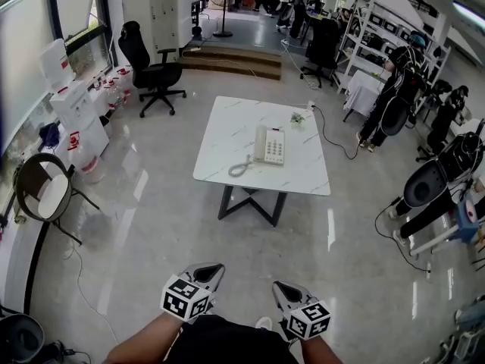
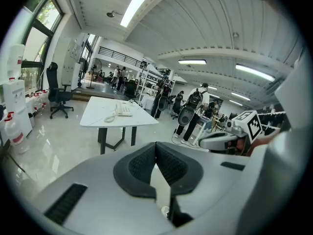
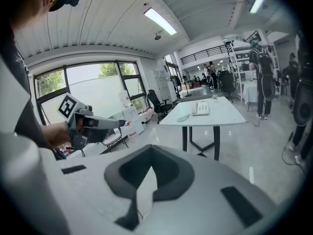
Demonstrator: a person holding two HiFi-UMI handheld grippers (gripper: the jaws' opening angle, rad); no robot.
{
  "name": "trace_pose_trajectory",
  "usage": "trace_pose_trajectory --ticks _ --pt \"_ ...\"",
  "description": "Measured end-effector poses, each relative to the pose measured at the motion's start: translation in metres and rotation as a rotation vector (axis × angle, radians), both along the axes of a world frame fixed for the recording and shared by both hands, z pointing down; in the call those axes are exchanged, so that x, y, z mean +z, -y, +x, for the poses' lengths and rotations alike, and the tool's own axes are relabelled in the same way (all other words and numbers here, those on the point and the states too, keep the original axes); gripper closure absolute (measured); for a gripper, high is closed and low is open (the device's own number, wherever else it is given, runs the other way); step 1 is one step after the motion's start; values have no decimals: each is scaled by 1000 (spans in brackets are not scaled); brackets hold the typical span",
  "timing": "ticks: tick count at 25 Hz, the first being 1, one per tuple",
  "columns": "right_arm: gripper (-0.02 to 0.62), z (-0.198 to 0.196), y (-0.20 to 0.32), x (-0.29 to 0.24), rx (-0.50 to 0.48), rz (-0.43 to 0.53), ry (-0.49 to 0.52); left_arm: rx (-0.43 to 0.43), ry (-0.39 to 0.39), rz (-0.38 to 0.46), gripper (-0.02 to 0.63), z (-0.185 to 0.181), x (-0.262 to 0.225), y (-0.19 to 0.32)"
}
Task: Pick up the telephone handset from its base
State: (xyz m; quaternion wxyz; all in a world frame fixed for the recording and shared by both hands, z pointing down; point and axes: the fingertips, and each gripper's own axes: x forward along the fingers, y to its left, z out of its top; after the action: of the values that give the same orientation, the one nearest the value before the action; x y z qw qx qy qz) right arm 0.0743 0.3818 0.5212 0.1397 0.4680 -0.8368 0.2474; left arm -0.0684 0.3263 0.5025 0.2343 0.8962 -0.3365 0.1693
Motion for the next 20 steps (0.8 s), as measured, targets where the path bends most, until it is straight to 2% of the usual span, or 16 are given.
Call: trace_pose_trajectory --ticks 5,12,20 --pt "595 -27 14 10 7 -6 -19 14 1 19 604 -33 -1 7" --pt "595 -63 22 18 62 -13 -13 45 21 -10 604 -80 18 9" --pt "595 -73 32 24 76 -22 -6 59 8 -18 604 -82 22 25"
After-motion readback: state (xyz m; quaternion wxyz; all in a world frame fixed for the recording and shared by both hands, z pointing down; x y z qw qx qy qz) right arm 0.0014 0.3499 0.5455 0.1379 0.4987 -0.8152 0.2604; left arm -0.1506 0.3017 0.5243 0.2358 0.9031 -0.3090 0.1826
